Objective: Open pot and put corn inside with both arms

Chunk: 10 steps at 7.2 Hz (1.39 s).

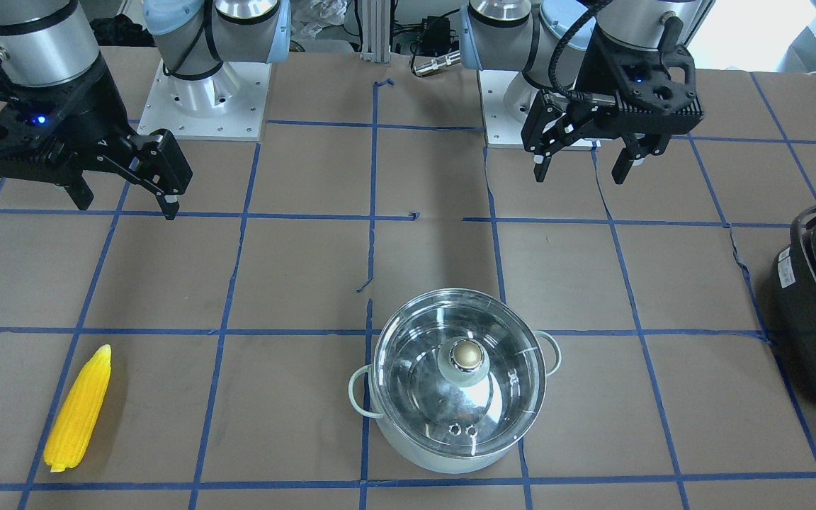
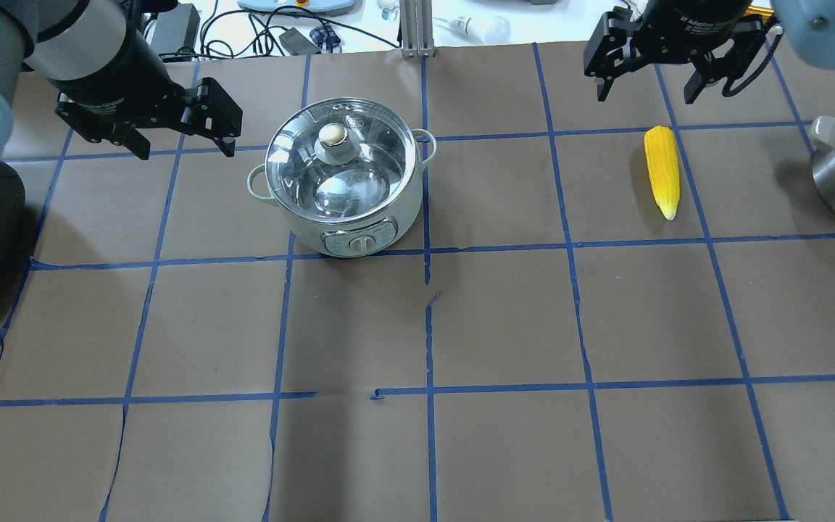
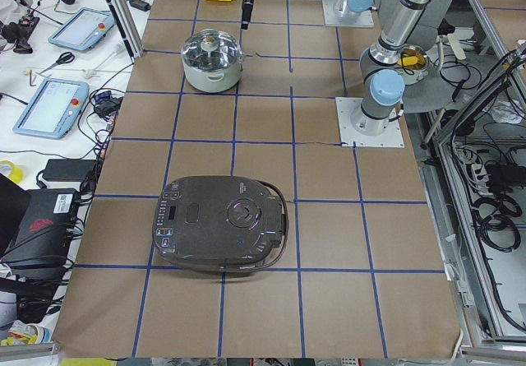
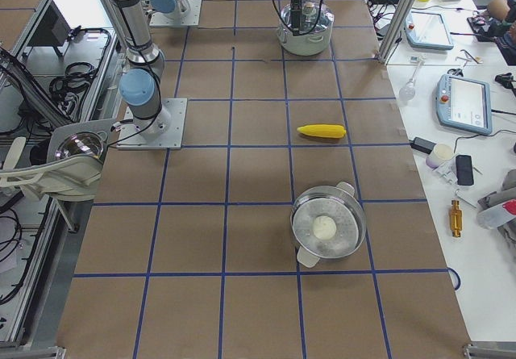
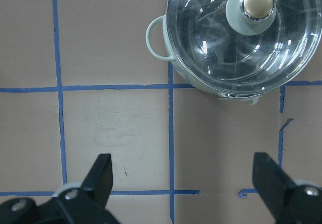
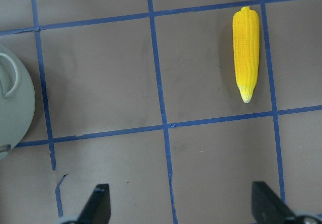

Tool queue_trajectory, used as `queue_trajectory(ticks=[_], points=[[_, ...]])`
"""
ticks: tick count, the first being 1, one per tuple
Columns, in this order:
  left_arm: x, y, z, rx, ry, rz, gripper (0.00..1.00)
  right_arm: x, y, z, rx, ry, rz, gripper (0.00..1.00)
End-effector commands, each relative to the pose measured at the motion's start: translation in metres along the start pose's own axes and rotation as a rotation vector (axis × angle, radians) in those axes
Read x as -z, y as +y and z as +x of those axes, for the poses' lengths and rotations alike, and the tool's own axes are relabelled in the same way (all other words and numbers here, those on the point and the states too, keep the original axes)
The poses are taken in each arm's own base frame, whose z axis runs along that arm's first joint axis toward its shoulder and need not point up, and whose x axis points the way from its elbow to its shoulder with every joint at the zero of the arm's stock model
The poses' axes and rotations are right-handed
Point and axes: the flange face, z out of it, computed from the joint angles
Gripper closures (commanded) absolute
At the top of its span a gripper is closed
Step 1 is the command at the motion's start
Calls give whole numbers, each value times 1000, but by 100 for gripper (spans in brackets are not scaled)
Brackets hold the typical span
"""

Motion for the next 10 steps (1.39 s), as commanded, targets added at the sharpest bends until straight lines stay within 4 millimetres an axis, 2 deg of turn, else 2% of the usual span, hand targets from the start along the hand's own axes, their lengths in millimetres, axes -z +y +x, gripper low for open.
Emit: queue_trajectory(ticks=[1,4,5,6,10], points=[[-3,1,0,0,-2,-5,0,0,0,0,0,0,0,0],[-5,0,-1,1,-3,-9,0,0,0,0,0,0,0,0],[-8,-13,-2,20,5,12,0,0,0,0,0,-1,0,0],[-4,-18,-2,15,-2,29,0,0,0,0,0,0,0,0],[-2,-10,-1,14,4,-3,0,0,0,0,0,0,0,0]])
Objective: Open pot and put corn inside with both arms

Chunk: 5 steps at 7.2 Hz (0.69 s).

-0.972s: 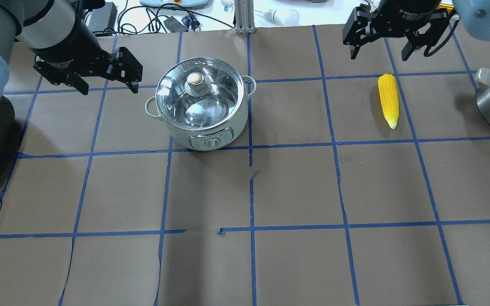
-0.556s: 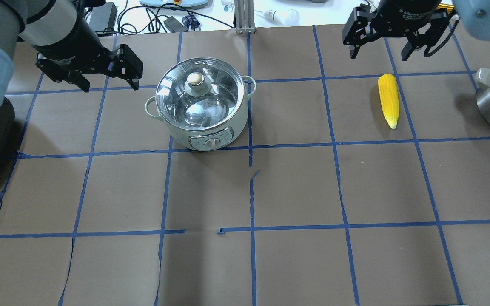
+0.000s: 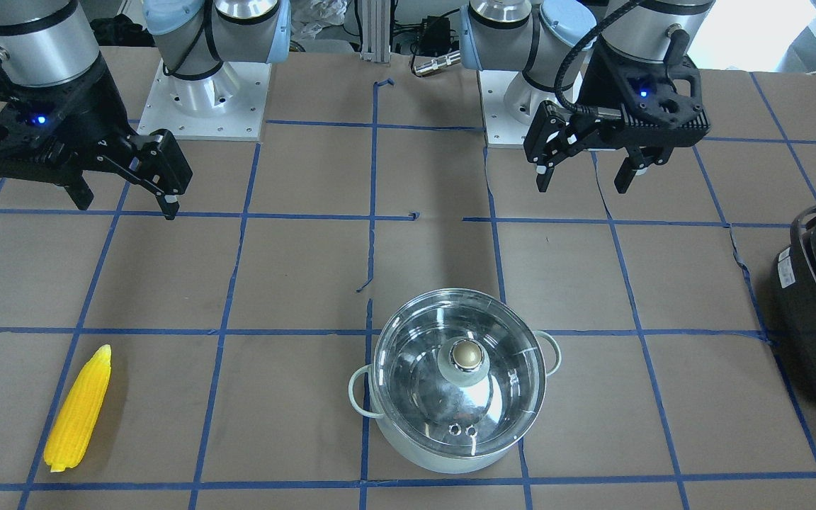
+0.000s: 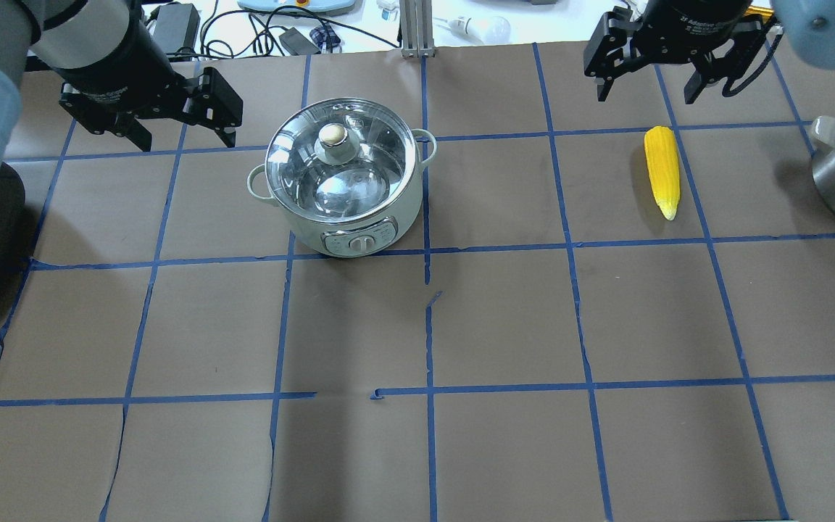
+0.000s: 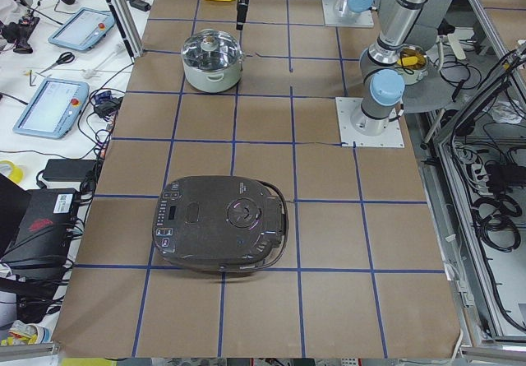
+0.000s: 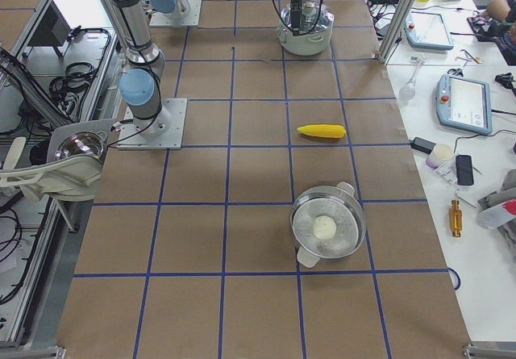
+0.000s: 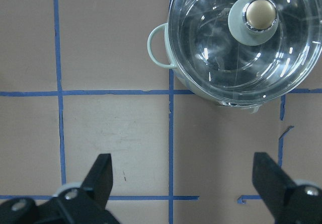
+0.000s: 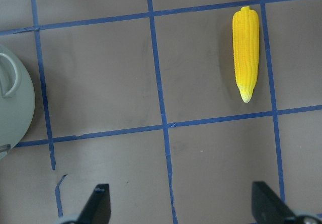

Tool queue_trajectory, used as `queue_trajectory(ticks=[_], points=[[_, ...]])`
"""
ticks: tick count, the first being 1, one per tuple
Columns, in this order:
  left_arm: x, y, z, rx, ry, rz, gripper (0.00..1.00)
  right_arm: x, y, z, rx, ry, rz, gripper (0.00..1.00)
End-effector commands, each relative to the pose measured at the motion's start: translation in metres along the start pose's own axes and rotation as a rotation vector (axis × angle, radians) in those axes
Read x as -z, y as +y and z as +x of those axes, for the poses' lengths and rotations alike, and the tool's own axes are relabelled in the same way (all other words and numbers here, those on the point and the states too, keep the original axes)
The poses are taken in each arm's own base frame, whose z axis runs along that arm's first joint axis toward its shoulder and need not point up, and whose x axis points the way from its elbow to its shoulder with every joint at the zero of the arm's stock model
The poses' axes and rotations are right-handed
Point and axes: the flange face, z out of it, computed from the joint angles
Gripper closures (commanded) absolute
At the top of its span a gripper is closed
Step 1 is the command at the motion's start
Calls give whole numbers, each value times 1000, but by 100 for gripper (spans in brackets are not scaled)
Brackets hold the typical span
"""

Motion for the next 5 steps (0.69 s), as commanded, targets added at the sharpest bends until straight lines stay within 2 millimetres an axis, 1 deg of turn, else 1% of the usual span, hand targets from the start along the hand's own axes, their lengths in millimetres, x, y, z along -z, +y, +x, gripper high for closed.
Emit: queue_trajectory(ticks=[1,3,4,5], points=[[1,1,1,-1,3,0,0,0,0,0,0,0,1,0],[1,5,1,-1,-2,-2,0,0,0,0,0,0,1,0],[2,2,1,-1,1,1,0,0,0,0,0,-2,0,0],[-2,0,1,2,4,-6,0,0,0,0,-2,-2,0,0]])
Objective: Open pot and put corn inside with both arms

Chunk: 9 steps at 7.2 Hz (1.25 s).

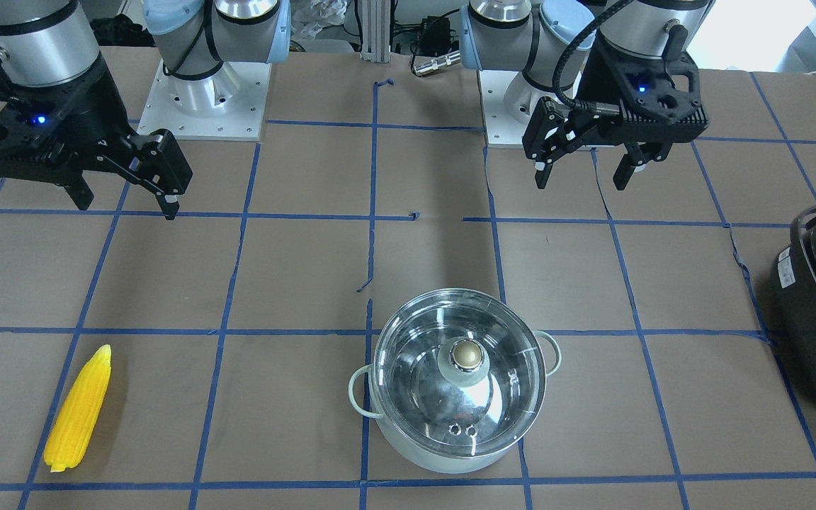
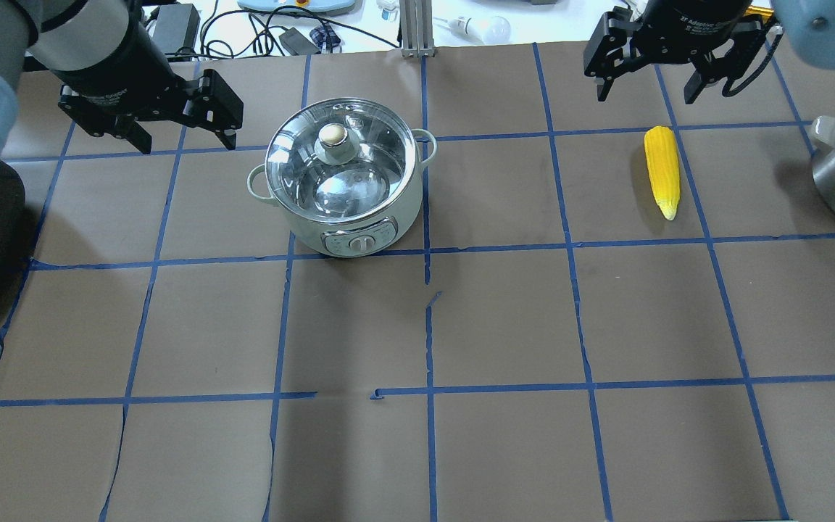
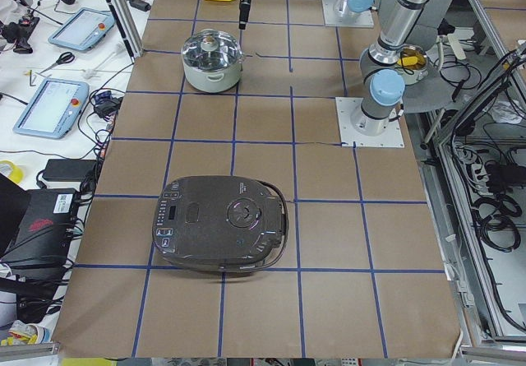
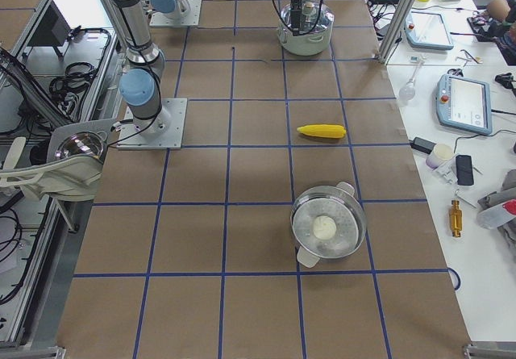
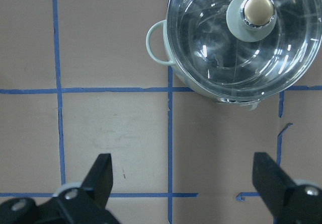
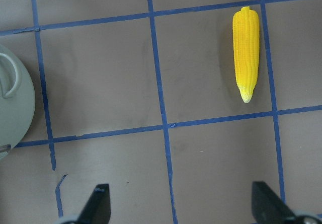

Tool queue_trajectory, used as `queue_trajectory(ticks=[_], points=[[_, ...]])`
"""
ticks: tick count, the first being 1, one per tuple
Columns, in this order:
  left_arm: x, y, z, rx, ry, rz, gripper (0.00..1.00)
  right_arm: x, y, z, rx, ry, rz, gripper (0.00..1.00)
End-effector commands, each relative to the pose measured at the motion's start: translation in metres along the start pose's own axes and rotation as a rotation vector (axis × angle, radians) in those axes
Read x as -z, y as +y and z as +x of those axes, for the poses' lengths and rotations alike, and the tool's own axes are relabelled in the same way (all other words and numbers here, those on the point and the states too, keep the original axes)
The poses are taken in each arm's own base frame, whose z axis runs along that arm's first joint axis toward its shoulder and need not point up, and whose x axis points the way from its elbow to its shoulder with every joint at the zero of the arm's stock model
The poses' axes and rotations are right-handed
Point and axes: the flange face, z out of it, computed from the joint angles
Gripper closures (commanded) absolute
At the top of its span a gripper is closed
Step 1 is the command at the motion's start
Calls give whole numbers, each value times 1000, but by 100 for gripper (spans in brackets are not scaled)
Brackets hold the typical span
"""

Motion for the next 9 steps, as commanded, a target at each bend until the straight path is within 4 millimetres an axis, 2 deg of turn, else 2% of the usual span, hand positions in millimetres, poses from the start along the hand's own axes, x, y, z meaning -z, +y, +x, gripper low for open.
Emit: queue_trajectory(ticks=[1,2,3,4,6,7,8,9], points=[[0,-1,0,-1,3,0,0,0,0,0,0,1,-1,0],[-4,-4,-1,1,0,-6,0,1,1,1,0,9,1,0],[2,-16,-1,9,-1,22,0,0,0,0,0,3,0,0],[-9,-33,1,56,6,1,0,0,0,1,0,4,-1,0],[-57,-66,10,93,18,-16,0,0,0,1,-1,3,0,0],[-79,-77,43,101,39,15,0,-1,-1,3,-3,8,-1,0],[-98,-88,63,97,30,2,0,0,-1,3,-3,3,-1,0],[-106,-101,88,140,42,0,0,0,-1,3,-3,8,-1,0]])
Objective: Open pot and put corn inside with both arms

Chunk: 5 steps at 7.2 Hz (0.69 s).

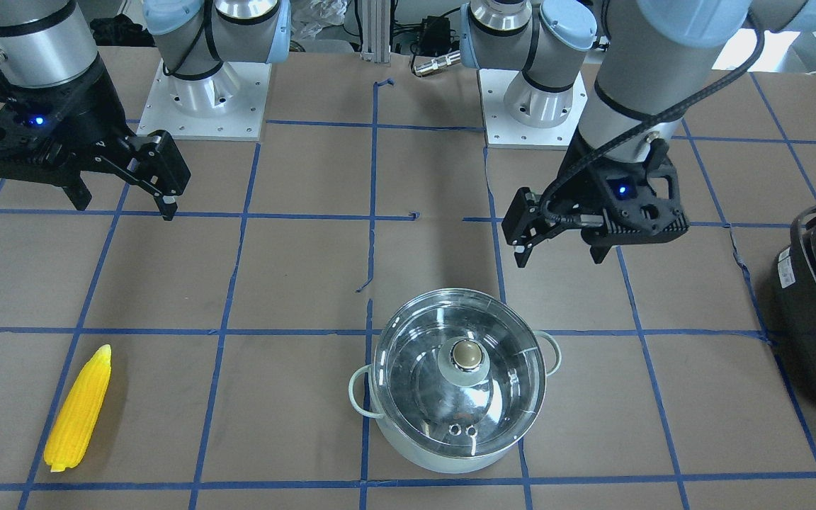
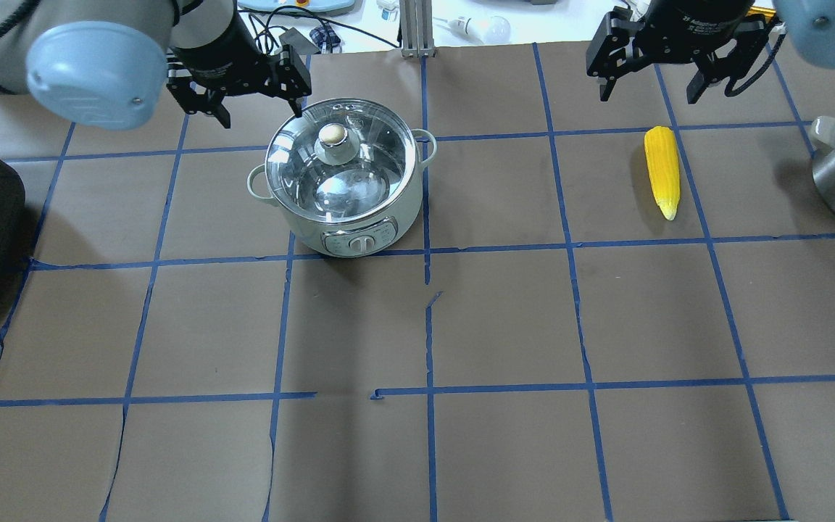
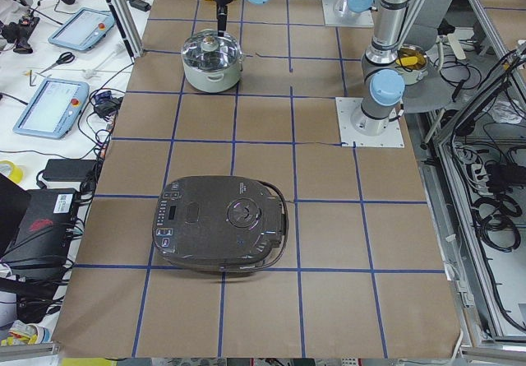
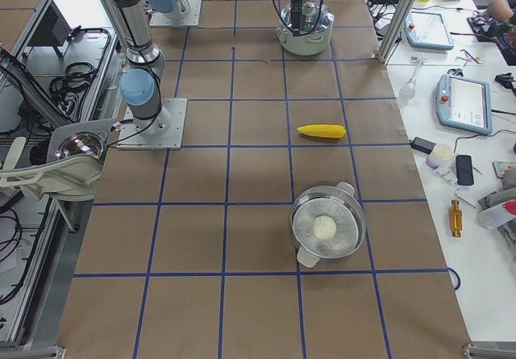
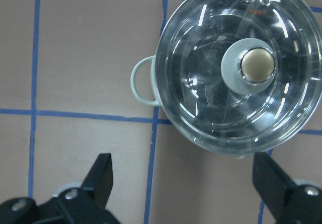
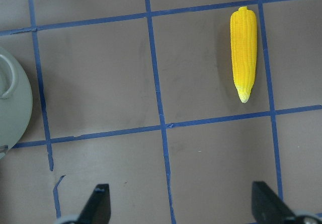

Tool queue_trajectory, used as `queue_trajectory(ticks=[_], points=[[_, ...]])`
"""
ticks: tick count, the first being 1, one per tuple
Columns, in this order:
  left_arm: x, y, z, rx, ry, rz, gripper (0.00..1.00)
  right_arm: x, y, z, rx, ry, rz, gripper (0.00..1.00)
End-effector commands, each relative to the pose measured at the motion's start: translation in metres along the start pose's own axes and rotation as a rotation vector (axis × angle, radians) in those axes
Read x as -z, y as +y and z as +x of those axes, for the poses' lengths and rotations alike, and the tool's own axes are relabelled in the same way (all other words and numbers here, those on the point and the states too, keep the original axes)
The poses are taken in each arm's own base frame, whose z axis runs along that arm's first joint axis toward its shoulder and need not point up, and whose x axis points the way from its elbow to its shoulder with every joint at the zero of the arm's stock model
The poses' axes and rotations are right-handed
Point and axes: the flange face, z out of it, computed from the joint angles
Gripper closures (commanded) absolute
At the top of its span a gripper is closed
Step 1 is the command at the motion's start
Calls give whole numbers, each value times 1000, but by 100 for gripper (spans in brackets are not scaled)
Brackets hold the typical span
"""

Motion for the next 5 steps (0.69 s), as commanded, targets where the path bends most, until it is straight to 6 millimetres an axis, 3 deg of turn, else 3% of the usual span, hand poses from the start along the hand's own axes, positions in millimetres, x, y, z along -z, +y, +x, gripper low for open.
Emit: queue_trajectory(ticks=[1,2,5], points=[[-37,-25,43,14,6,-19,0,0,0,-1,3,5,2,0],[-62,-31,47,-12,-1,-48,0,0,0,1,0,6,0,0],[-96,-42,53,-86,14,-20,0,-1,-1,1,-2,3,-1,0]])
